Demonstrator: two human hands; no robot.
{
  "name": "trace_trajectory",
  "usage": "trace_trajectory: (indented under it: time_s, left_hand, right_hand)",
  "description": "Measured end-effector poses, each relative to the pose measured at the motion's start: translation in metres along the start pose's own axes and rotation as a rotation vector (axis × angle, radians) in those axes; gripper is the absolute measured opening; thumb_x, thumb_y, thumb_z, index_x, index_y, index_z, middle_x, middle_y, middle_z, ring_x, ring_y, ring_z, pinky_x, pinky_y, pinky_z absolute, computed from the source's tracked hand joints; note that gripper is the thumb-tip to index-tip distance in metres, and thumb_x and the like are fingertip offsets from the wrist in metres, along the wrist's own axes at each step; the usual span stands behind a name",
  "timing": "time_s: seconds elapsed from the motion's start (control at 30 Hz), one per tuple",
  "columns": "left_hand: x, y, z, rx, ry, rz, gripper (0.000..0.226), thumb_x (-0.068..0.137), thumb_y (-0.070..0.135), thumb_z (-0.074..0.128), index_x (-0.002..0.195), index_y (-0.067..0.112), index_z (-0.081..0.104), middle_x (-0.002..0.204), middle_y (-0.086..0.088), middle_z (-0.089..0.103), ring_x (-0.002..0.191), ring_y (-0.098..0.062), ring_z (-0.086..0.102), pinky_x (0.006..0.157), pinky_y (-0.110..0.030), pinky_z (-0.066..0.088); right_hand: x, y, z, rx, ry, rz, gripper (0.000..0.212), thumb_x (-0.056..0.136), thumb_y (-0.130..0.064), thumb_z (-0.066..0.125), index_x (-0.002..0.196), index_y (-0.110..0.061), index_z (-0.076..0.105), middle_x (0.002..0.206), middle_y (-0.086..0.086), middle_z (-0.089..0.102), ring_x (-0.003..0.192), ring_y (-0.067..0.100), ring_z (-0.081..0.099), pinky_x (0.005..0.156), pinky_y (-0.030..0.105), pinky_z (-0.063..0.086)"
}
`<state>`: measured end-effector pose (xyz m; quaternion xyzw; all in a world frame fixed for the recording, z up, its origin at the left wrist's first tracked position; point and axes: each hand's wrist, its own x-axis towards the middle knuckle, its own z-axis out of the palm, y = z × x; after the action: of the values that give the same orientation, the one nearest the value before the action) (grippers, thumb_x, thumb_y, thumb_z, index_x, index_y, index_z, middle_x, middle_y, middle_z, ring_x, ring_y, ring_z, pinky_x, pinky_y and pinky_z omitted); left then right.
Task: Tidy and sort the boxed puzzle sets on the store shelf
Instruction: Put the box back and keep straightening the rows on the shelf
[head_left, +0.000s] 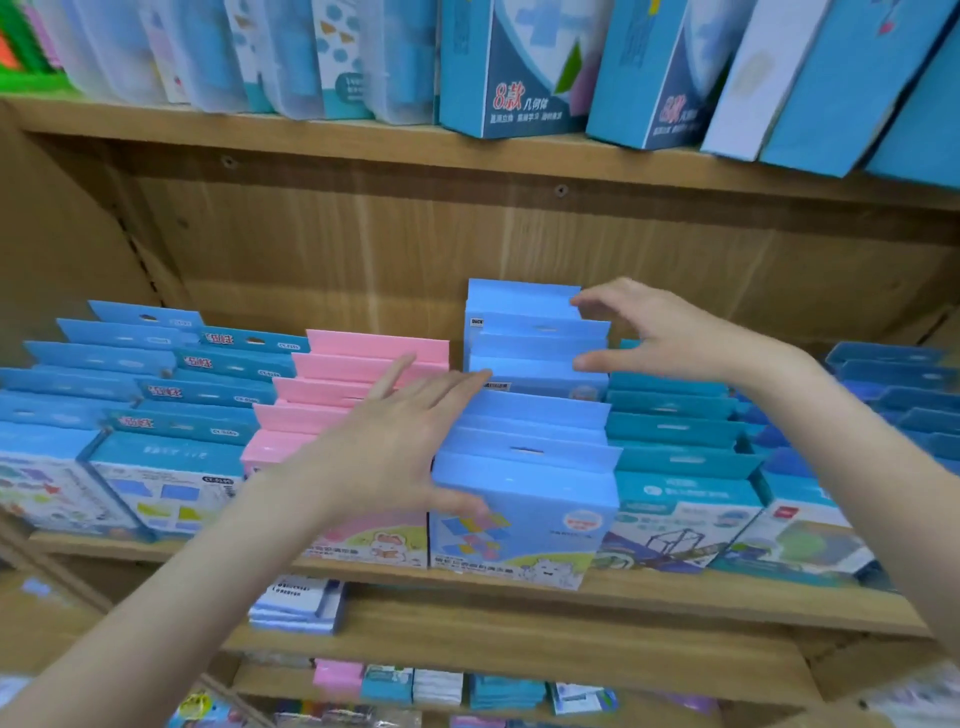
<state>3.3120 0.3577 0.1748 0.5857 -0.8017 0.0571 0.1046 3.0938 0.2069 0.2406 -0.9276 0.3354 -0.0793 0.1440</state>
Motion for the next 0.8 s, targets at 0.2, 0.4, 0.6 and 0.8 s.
trace_trajectory:
  time_s: [0.2,0.4,0.6,0.8]
  left_hand:
    - [-0.003,0.003,0.007,0.041,0.038,-0.061,0.088,0.063,0.075,0.045,0.133,0.023,0.033,0.123,0.001,0.054,0.117,-0.012,0.04,0.109,-0.037,0.008]
    - [-0.007,0.007,0.015,0.06,0.088,-0.098,0.084,0.063,0.071,0.049,0.129,0.022,0.037,0.112,0.001,0.055,0.109,-0.016,0.041,0.105,-0.043,0.018]
    - [-0.012,0.012,0.019,0.052,0.153,-0.099,0.081,0.067,0.065,0.052,0.133,0.019,0.039,0.112,0.002,0.052,0.11,-0.017,0.043,0.106,-0.039,0.019]
    - [-0.012,0.01,0.024,0.031,0.184,-0.112,0.081,0.068,0.065,0.055,0.133,0.017,0.043,0.115,0.0,0.053,0.106,-0.021,0.045,0.097,-0.033,0.025]
  right_hand:
    - [0.051,0.023,0.018,-0.24,-0.187,-0.081,0.084,0.07,-0.054,0.07,0.137,-0.019,0.032,0.134,0.007,0.044,0.124,0.025,0.039,0.104,0.033,0.032]
    - [0.065,0.012,0.027,-0.337,-0.291,-0.125,0.078,0.068,-0.053,0.071,0.125,-0.014,0.035,0.105,0.009,0.057,0.102,0.029,0.05,0.084,0.039,0.044]
    - [0.067,-0.006,0.029,-0.223,-0.306,-0.156,0.063,0.073,-0.047,0.07,0.115,-0.01,0.04,0.087,-0.003,0.051,0.093,0.022,0.047,0.065,0.028,0.036]
    - [0.058,-0.007,0.022,0.018,-0.366,-0.102,0.056,0.072,-0.05,0.07,0.118,-0.027,0.05,0.11,-0.007,0.058,0.1,0.012,0.053,0.086,0.026,0.042]
